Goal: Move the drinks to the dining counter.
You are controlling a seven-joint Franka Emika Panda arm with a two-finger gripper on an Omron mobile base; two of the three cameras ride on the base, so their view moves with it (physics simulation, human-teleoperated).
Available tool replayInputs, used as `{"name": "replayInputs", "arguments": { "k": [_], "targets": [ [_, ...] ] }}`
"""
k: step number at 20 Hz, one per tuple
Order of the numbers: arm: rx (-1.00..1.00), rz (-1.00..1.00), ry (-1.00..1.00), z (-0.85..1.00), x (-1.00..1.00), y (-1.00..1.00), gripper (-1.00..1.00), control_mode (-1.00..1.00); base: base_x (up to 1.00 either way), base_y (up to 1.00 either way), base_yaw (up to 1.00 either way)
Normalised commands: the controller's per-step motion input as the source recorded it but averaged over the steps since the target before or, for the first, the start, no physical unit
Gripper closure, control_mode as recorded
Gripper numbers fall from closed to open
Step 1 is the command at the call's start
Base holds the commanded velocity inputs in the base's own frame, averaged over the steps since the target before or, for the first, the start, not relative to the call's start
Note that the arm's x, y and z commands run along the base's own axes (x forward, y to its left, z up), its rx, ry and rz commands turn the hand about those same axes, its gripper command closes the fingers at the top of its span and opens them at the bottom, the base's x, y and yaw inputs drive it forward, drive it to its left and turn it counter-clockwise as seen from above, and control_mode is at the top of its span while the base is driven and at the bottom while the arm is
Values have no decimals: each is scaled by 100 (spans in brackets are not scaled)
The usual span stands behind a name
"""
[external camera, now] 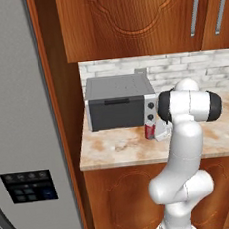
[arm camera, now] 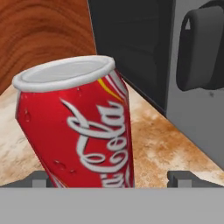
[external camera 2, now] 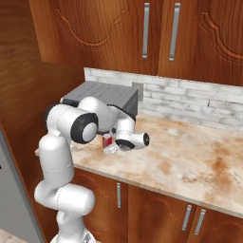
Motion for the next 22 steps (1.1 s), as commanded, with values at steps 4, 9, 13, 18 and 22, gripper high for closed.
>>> {"name": "replayInputs", "arguments": {
  "k": [4, 9, 13, 18, 22],
  "targets": [
    [0, 0, 0, 0, 0, 9, -100, -100, 0, 0, 0],
    [0, 0, 0, 0, 0, 0, 100, -100, 0, 0, 0],
    [0, 0, 0, 0, -1, 0, 100, -100, 0, 0, 0],
    [0, 0, 0, 8, -43, 0, 100, -100, 0, 0, 0],
    [0, 0, 0, 44, -81, 0, 100, -100, 0, 0, 0]
  ]
}}
